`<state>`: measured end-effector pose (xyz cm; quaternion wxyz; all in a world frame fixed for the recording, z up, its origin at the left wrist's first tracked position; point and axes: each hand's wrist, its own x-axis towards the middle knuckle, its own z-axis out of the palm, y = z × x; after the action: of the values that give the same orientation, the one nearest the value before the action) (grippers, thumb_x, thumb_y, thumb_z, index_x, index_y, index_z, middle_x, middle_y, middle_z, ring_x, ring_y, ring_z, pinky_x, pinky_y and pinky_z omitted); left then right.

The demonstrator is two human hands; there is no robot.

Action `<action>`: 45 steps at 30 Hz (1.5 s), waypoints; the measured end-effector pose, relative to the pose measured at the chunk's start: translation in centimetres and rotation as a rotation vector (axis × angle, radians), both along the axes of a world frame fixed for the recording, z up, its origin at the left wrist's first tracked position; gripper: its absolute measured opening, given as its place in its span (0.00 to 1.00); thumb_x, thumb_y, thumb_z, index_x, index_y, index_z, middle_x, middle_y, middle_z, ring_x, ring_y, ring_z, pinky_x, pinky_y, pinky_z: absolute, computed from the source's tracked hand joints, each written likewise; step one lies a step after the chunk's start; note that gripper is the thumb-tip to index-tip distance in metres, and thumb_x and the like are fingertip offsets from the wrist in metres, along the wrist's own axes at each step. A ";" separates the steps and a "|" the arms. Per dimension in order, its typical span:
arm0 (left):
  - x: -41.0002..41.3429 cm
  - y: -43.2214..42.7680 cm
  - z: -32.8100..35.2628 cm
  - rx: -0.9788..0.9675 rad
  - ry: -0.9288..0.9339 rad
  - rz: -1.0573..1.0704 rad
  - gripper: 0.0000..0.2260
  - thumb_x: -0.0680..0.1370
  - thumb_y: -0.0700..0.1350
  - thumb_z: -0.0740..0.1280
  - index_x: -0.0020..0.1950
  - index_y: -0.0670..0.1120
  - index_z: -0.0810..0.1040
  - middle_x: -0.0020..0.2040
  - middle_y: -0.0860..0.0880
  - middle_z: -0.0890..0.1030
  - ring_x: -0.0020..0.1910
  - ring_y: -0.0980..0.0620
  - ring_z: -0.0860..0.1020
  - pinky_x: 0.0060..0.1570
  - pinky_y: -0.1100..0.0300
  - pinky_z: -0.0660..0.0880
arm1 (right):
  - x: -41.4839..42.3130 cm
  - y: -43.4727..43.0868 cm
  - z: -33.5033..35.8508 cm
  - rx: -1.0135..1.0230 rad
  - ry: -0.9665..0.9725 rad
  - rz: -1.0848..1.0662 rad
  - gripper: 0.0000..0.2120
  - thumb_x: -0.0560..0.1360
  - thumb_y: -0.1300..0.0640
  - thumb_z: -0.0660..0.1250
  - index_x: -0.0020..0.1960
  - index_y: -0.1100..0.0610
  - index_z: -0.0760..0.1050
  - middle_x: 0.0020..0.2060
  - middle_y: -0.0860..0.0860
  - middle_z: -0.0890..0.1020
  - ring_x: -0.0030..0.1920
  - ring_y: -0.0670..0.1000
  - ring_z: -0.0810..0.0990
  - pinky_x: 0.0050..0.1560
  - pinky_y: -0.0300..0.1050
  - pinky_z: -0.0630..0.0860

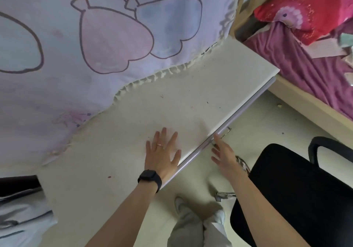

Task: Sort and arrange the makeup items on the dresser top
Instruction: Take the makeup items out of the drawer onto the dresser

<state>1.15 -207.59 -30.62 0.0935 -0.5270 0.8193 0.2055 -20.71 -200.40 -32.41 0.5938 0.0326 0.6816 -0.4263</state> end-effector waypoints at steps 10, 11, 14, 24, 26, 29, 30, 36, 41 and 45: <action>0.3 -0.1 -4.1 -0.196 0.005 0.004 0.28 0.80 0.64 0.50 0.80 0.63 0.48 0.82 0.52 0.46 0.80 0.47 0.46 0.76 0.42 0.46 | 0.3 -1.3 -3.5 -0.089 -0.062 -0.115 0.58 0.51 0.34 0.84 0.74 0.55 0.69 0.66 0.48 0.79 0.67 0.49 0.76 0.71 0.54 0.71; 0.4 0.0 -4.1 -0.198 0.009 0.004 0.28 0.80 0.64 0.50 0.80 0.62 0.49 0.82 0.52 0.47 0.80 0.48 0.46 0.77 0.43 0.46 | 0.3 -1.3 -3.6 -0.105 -0.077 -0.139 0.58 0.50 0.35 0.85 0.74 0.55 0.70 0.66 0.48 0.79 0.66 0.49 0.77 0.71 0.53 0.71; 0.4 0.0 -4.2 -0.195 0.013 0.014 0.28 0.80 0.63 0.50 0.80 0.63 0.50 0.82 0.53 0.46 0.80 0.49 0.45 0.77 0.44 0.45 | -0.1 -1.4 -3.8 -0.143 -0.102 -0.194 0.56 0.48 0.39 0.87 0.71 0.58 0.73 0.63 0.50 0.81 0.65 0.49 0.78 0.70 0.51 0.72; 0.6 -0.1 -4.4 -0.238 0.025 0.036 0.27 0.79 0.62 0.51 0.79 0.63 0.54 0.82 0.55 0.50 0.80 0.50 0.49 0.77 0.47 0.45 | -1.5 -0.7 -4.9 -0.190 -0.033 -0.094 0.13 0.69 0.55 0.78 0.47 0.60 0.79 0.35 0.48 0.82 0.45 0.46 0.84 0.57 0.47 0.82; 0.5 0.0 -4.3 -0.238 0.035 0.044 0.26 0.80 0.62 0.51 0.79 0.63 0.55 0.82 0.55 0.50 0.80 0.50 0.49 0.77 0.48 0.44 | -2.2 0.6 -5.1 -0.188 -0.027 -0.076 0.14 0.71 0.55 0.77 0.48 0.62 0.78 0.36 0.50 0.80 0.48 0.49 0.83 0.56 0.48 0.82; 0.4 0.0 -4.2 -0.238 0.055 0.054 0.26 0.80 0.61 0.52 0.78 0.63 0.56 0.82 0.55 0.51 0.80 0.51 0.49 0.78 0.47 0.45 | -3.1 3.2 -4.9 -0.139 -0.021 -0.101 0.22 0.70 0.55 0.77 0.58 0.67 0.76 0.45 0.55 0.79 0.54 0.54 0.81 0.54 0.50 0.84; 0.4 0.0 -4.2 -0.241 0.063 0.055 0.26 0.80 0.61 0.52 0.78 0.63 0.57 0.82 0.54 0.51 0.80 0.50 0.49 0.78 0.46 0.46 | -3.3 4.1 -4.8 -0.110 -0.019 -0.105 0.23 0.71 0.55 0.76 0.60 0.67 0.75 0.48 0.57 0.79 0.57 0.55 0.81 0.54 0.52 0.84; 0.4 0.0 -4.2 -0.258 0.057 0.049 0.26 0.80 0.61 0.52 0.78 0.63 0.57 0.81 0.54 0.53 0.80 0.49 0.51 0.77 0.45 0.48 | -3.1 5.4 -3.6 0.073 0.009 -0.027 0.46 0.64 0.44 0.78 0.75 0.56 0.61 0.59 0.51 0.79 0.62 0.53 0.79 0.49 0.61 0.84; 0.4 0.1 -3.9 -0.241 0.051 0.059 0.26 0.80 0.61 0.51 0.78 0.63 0.57 0.81 0.54 0.52 0.80 0.50 0.50 0.78 0.45 0.48 | -1.3 4.1 -4.1 0.153 0.140 -0.025 0.43 0.77 0.61 0.70 0.79 0.41 0.47 0.51 0.54 0.80 0.47 0.59 0.85 0.39 0.59 0.85; 0.4 0.0 -4.0 -0.244 0.048 0.056 0.26 0.80 0.61 0.51 0.79 0.63 0.57 0.81 0.54 0.52 0.80 0.49 0.50 0.77 0.44 0.48 | -1.7 4.4 -4.6 0.131 0.135 -0.072 0.32 0.75 0.68 0.67 0.71 0.45 0.60 0.49 0.57 0.80 0.46 0.63 0.85 0.39 0.64 0.84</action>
<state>1.51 -207.54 -34.59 0.0032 -0.5520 0.8252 0.1195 -22.36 -196.05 -36.96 0.5273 0.0671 0.7450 -0.4031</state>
